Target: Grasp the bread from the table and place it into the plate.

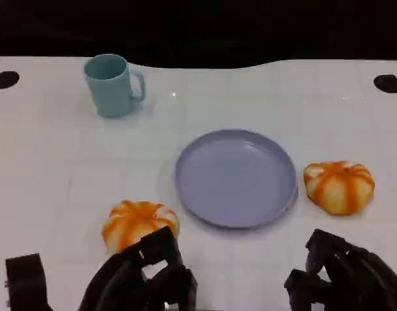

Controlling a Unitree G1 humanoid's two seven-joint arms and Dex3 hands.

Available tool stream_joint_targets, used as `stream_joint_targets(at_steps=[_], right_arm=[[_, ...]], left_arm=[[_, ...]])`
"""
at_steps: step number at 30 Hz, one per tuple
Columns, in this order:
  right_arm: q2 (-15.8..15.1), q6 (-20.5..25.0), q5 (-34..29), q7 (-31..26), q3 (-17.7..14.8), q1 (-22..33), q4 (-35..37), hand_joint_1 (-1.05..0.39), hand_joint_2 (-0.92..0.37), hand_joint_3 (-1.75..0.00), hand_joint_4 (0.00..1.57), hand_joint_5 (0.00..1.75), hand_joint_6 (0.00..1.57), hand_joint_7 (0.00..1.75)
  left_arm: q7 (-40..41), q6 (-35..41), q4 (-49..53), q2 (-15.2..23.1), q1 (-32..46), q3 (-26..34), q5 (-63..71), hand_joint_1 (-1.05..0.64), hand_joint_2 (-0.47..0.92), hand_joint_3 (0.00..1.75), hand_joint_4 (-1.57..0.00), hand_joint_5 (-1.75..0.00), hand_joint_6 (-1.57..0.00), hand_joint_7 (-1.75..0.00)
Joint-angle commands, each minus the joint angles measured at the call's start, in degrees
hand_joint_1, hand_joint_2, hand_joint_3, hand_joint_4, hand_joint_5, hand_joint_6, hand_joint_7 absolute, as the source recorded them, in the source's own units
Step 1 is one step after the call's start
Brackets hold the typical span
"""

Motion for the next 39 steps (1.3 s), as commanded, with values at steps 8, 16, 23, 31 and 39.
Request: stream_joint_targets(at_steps=[8,16,23,31,39], right_arm=[[-0.4,-0.2,0.0,-0.6,0.0,-0.2,-0.3,-0.75,-0.92,-0.22,0.88,1.65,0.77,1.44],[-0.4,-0.4,-0.2,-0.8,0.1,-0.2,-0.3,-0.75,-0.92,-0.21,0.87,1.65,0.77,1.44],[-0.5,-0.3,0.0,-1.0,0.2,-0.1,-0.4,-0.75,-0.92,-0.19,0.87,1.65,0.77,1.43],[-0.3,-0.5,0.0,-1.1,0.5,-0.1,-0.6,-0.75,-0.92,-0.2,0.87,1.66,0.77,1.42],[-0.2,-0.6,0.0,-1.4,0.5,-0.4,-0.4,-0.75,-0.92,-0.21,0.87,1.65,0.77,1.42]], left_arm=[[-0.1,0.1,0.2,0.8,-0.3,0.9,0.1,-0.61,0.92,0.27,-0.85,-1.75,-0.58,-1.75],[-0.1,0.6,0.3,0.8,-0.4,1.2,-0.1,-0.6,0.92,0.26,-0.85,-1.75,-0.58,-1.75],[-0.3,0.6,0.3,0.8,-0.4,1.2,-0.2,-0.6,0.92,0.27,-0.85,-1.75,-0.58,-1.75],[-0.1,-0.9,-0.7,0.9,-0.1,1.4,0.6,-0.59,0.92,0.27,-0.78,-1.75,-0.5,-1.71],[4.8,-8.4,-3.1,1.2,0.0,0.4,9.8,-0.64,0.92,0.23,-0.49,-1.54,-0.43,-1.06]])
